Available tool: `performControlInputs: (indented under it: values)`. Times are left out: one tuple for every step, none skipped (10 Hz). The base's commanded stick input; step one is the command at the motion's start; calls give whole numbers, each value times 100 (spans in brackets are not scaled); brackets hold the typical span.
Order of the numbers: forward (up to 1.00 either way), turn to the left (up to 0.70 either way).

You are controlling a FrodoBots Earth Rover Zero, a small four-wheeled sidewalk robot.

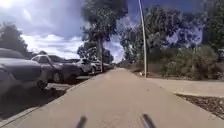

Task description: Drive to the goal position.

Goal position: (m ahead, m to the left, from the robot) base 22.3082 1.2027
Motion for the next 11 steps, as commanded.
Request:
performControlInputs:
  values:
    - [100,0]
    - [100,0]
    - [100,0]
    - [100,0]
    - [100,0]
    - [100,0]
    - [100,0]
    - [100,0]
    - [100,0]
    - [100,-5]
    - [100,-10]
